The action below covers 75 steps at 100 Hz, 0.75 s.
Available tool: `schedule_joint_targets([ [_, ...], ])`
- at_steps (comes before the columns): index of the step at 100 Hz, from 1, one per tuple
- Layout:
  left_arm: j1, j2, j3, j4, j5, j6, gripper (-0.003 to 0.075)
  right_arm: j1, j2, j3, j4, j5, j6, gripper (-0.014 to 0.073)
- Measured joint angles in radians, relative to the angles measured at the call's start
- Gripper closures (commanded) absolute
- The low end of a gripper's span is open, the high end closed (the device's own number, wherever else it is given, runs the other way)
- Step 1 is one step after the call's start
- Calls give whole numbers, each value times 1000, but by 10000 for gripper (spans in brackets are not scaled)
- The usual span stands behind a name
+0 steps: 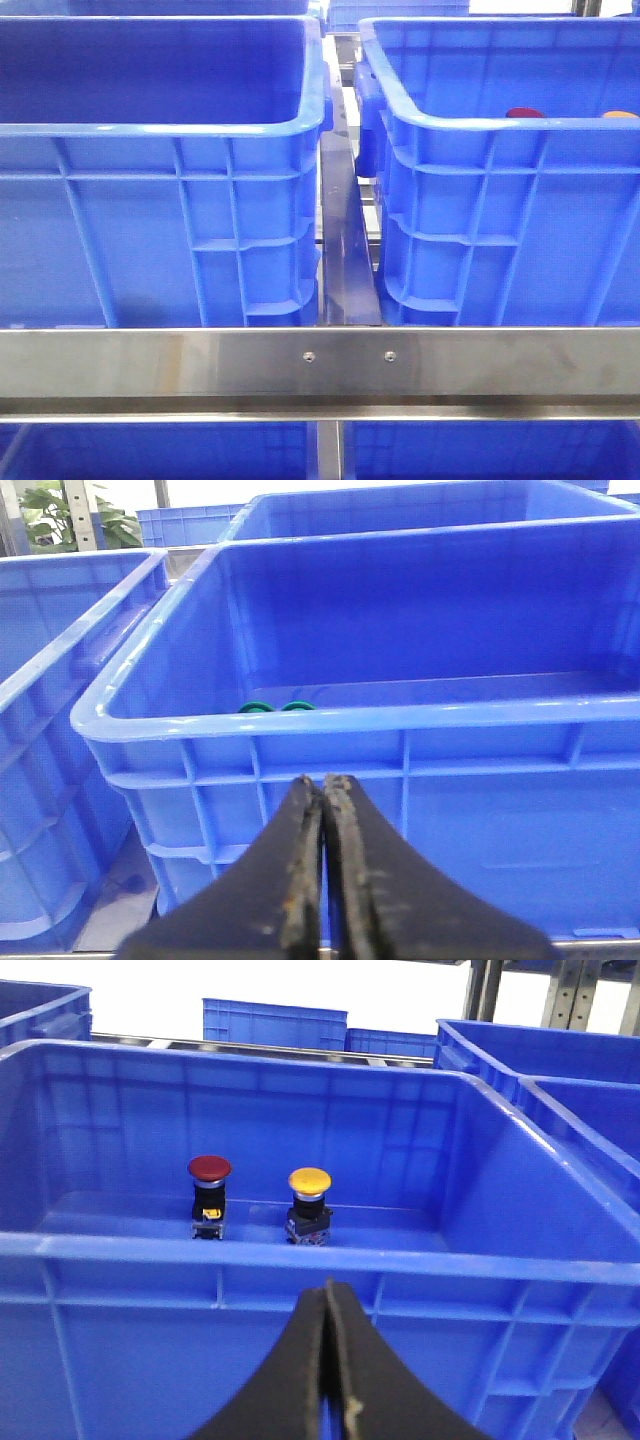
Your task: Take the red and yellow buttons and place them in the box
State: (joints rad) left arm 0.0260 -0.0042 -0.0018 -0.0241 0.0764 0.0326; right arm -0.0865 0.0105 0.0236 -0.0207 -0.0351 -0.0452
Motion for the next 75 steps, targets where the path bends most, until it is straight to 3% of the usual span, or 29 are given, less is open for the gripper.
schedule_joint_targets([
  [75, 0, 0, 0, 0, 1, 0, 739, 0, -19, 4, -6, 42, 2, 661],
])
